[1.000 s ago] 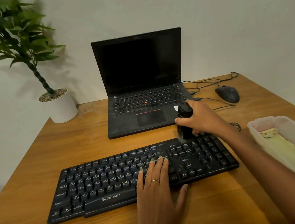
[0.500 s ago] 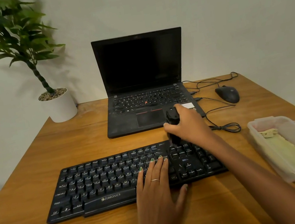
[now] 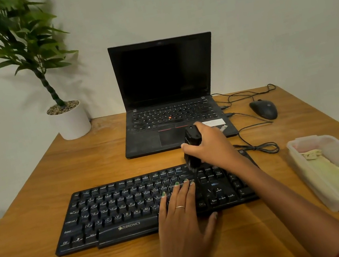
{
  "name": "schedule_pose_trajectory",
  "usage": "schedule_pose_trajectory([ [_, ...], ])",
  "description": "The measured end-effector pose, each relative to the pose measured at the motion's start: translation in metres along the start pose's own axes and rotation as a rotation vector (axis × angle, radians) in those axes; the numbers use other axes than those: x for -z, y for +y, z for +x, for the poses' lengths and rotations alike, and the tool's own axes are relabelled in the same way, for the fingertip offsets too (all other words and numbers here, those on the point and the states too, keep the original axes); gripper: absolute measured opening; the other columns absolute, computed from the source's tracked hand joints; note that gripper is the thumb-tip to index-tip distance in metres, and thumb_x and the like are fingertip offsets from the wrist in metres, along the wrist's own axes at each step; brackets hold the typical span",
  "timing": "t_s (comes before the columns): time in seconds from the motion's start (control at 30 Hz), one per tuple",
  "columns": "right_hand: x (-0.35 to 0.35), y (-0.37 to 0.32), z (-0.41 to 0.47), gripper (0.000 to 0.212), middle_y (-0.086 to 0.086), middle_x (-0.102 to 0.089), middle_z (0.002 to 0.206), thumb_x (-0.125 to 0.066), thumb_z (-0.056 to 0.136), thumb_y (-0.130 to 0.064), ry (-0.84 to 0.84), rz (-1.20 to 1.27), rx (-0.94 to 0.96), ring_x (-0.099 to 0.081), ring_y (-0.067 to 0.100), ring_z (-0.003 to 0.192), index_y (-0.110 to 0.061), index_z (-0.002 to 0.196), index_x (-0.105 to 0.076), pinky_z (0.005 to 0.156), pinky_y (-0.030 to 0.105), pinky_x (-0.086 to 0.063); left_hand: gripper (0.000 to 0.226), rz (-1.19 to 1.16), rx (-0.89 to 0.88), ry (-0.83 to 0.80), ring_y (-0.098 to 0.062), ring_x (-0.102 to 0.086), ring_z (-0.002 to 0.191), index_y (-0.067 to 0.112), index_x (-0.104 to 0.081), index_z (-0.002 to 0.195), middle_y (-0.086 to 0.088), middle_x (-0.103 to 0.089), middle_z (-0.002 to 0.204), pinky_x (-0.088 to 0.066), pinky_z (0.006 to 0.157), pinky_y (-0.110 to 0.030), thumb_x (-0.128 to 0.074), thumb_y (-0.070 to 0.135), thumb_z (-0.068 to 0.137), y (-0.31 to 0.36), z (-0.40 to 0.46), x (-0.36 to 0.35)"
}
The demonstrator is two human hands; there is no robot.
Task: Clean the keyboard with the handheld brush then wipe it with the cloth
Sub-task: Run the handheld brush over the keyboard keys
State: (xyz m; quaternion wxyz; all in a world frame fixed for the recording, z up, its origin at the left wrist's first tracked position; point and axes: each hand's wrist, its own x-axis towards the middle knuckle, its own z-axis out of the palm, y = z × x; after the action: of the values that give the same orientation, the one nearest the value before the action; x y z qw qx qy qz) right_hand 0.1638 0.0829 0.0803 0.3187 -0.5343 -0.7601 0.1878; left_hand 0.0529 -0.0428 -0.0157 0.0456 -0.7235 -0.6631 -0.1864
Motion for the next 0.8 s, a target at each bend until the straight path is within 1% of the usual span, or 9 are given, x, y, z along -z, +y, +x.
schedule_pose_trajectory([
  [0.13,-0.003,0.001,0.0,0.032,-0.003,-0.06,0.079,-0.067,0.084,-0.033,0.026,0.057,0.009,-0.059,0.014,0.072,-0.01,0.099,-0.052,0.064,0.028,-0.052,0.071,0.001,-0.013,0.013,-0.015,-0.057,0.121,0.018,-0.056,0.131,0.002,-0.06,0.131,-0.025,0.104,-0.039,-0.033,0.068,0.086,0.0,0.0,-0.001],
  [0.27,0.006,-0.001,0.007,0.03,0.006,-0.064,0.083,-0.067,0.082,-0.027,-0.113,0.035,-0.049,-0.063,0.017,0.064,-0.007,0.099,-0.054,0.048,0.024,-0.053,0.071,0.004,-0.011,0.015,-0.015,-0.056,0.122,0.019,-0.055,0.132,0.003,-0.06,0.132,-0.025,0.104,-0.039,-0.025,0.068,0.091,0.0,0.0,-0.001],
  [0.37,-0.002,-0.004,0.008,0.043,0.0,-0.061,0.081,-0.066,0.084,-0.035,-0.053,-0.01,-0.009,-0.06,0.016,0.072,-0.007,0.113,-0.052,0.063,0.028,-0.054,0.071,0.005,-0.015,0.011,-0.015,-0.056,0.122,0.018,-0.055,0.132,0.003,-0.06,0.132,-0.024,0.105,-0.039,-0.031,0.068,0.088,-0.001,0.0,-0.002],
  [0.43,-0.011,-0.005,0.005,0.049,-0.001,-0.06,0.08,-0.065,0.085,-0.037,0.012,0.007,0.017,-0.059,0.016,0.074,-0.008,0.12,-0.048,0.068,0.03,-0.052,0.071,0.0,-0.01,-0.001,-0.015,-0.055,0.122,0.019,-0.054,0.132,0.003,-0.06,0.132,-0.024,0.105,-0.038,-0.022,0.068,0.092,-0.001,-0.001,0.0],
  [0.5,-0.01,-0.007,0.006,0.044,0.002,-0.063,0.082,-0.064,0.086,-0.035,-0.014,0.017,0.001,-0.062,0.019,0.074,-0.007,0.116,-0.049,0.068,0.033,-0.055,0.072,-0.001,-0.001,-0.013,-0.014,-0.055,0.122,0.019,-0.053,0.132,0.003,-0.06,0.132,-0.024,0.105,-0.038,-0.018,0.068,0.093,0.0,-0.001,0.0],
  [0.6,-0.003,-0.009,0.014,0.035,0.007,-0.065,0.082,-0.065,0.084,-0.033,-0.15,0.008,-0.028,-0.065,0.022,0.063,-0.008,0.104,-0.05,0.054,0.031,-0.056,0.071,-0.003,-0.001,-0.012,-0.014,-0.055,0.123,0.02,-0.055,0.132,0.004,-0.059,0.133,-0.024,0.105,-0.038,-0.024,0.068,0.091,-0.001,0.0,-0.001],
  [0.63,-0.005,-0.011,0.016,0.036,0.007,-0.065,0.081,-0.065,0.084,-0.034,-0.148,-0.02,-0.021,-0.064,0.022,0.063,-0.009,0.105,-0.05,0.054,0.03,-0.054,0.072,-0.004,0.003,-0.02,-0.014,-0.055,0.123,0.019,-0.055,0.132,0.004,-0.059,0.133,-0.023,0.106,-0.038,-0.021,0.068,0.092,-0.001,0.001,0.0],
  [0.73,-0.016,-0.01,0.015,0.046,0.004,-0.063,0.08,-0.064,0.085,-0.038,-0.018,-0.083,0.013,-0.061,0.021,0.072,-0.007,0.115,-0.048,0.062,0.031,-0.05,0.075,-0.005,0.006,-0.04,-0.013,-0.056,0.122,0.019,-0.056,0.131,0.004,-0.06,0.131,-0.023,0.106,-0.037,-0.014,0.068,0.093,0.0,0.001,0.002],
  [0.8,-0.018,-0.012,0.014,0.046,0.005,-0.064,0.081,-0.064,0.085,-0.036,-0.018,-0.061,0.002,-0.06,0.019,0.071,-0.005,0.115,-0.049,0.061,0.029,-0.049,0.074,-0.004,0.006,-0.046,-0.013,-0.056,0.121,0.02,-0.056,0.131,0.005,-0.06,0.131,-0.024,0.105,-0.037,-0.015,0.068,0.093,0.0,0.001,0.003],
])
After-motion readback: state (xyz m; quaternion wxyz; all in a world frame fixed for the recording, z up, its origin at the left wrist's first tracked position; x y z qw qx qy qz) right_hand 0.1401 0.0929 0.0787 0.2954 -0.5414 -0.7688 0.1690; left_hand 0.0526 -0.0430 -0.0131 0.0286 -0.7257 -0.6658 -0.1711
